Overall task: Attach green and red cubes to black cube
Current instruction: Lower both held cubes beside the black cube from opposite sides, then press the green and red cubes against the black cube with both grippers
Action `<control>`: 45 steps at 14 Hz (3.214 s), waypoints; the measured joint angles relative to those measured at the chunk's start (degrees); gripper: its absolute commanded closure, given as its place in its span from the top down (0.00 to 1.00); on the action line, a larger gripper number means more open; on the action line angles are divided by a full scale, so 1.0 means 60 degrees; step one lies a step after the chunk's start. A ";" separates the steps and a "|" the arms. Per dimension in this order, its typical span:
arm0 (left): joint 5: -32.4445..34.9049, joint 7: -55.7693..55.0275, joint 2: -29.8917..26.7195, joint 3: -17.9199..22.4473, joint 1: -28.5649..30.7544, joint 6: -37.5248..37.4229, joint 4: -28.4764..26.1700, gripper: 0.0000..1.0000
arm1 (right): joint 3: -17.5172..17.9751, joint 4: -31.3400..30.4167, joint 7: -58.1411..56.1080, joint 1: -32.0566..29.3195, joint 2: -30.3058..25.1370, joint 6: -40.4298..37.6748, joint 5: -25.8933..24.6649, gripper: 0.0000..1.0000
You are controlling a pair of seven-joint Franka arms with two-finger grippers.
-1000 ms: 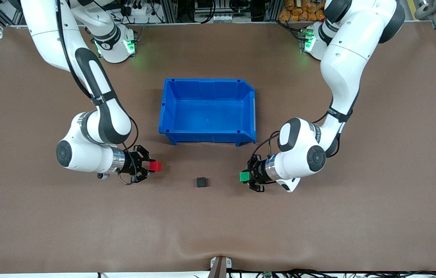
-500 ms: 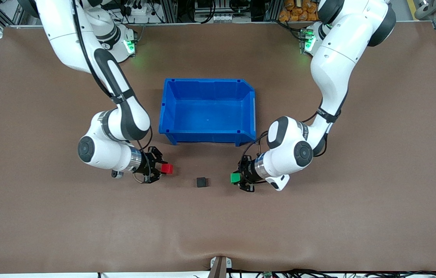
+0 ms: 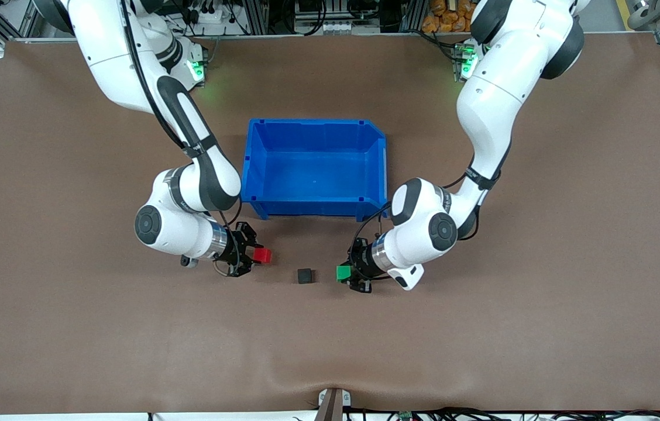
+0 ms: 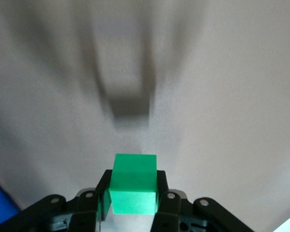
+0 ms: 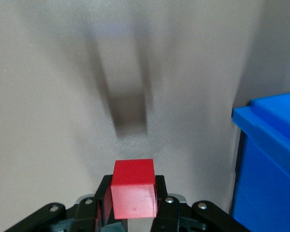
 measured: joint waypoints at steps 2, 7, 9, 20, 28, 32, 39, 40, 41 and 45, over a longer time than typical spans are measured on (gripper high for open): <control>0.0000 0.0000 0.0226 0.0006 -0.0132 0.0315 0.0105 0.15 | 0.0001 0.0165 0.0225 0.0098 0.0177 0.0231 0.0000 0.00; 0.0000 0.0000 0.0686 0.0010 -0.0381 0.0688 0.0527 0.15 | 0.0002 0.0536 0.0423 0.0368 0.0646 0.0773 0.0000 0.00; 0.0000 0.0000 0.0803 0.0010 -0.0467 0.0856 0.0573 0.15 | 0.0002 0.0683 0.0427 0.0377 0.0739 0.0777 0.0000 0.00; 0.0000 0.0000 0.1117 0.0028 -0.0683 0.1207 0.0704 0.15 | 0.0003 0.1231 0.0579 0.0589 0.1175 0.1272 0.0000 0.00; 0.0000 0.0000 0.1295 0.0030 -0.0880 0.1350 0.0940 0.16 | -0.0004 0.1587 0.0593 0.0652 0.1578 0.1600 0.0000 0.00; 0.0000 0.0000 0.1319 0.0049 -0.0946 0.1497 0.0941 0.68 | -0.0004 0.1636 0.0593 0.0689 0.1665 0.1733 0.0000 0.00; 0.0000 0.0388 0.1396 0.0118 -0.0948 0.1524 0.0946 1.00 | -0.0001 0.1648 0.0593 0.0815 0.1787 0.1847 0.0000 0.00; 0.0000 0.0394 0.1396 0.0124 -0.0948 0.1532 0.0962 1.00 | -0.0001 0.1668 0.0593 0.0836 0.1803 0.1892 0.0000 0.00; 0.0000 0.0396 0.1396 0.0129 -0.0946 0.1534 0.0996 1.00 | -0.0002 0.1681 0.0593 0.0862 0.1818 0.1941 0.0000 0.00; 0.0000 0.0398 0.1391 0.0134 -0.0912 0.1534 0.1214 1.00 | -0.0003 0.1715 0.0593 0.0928 0.1856 0.2055 0.0000 0.00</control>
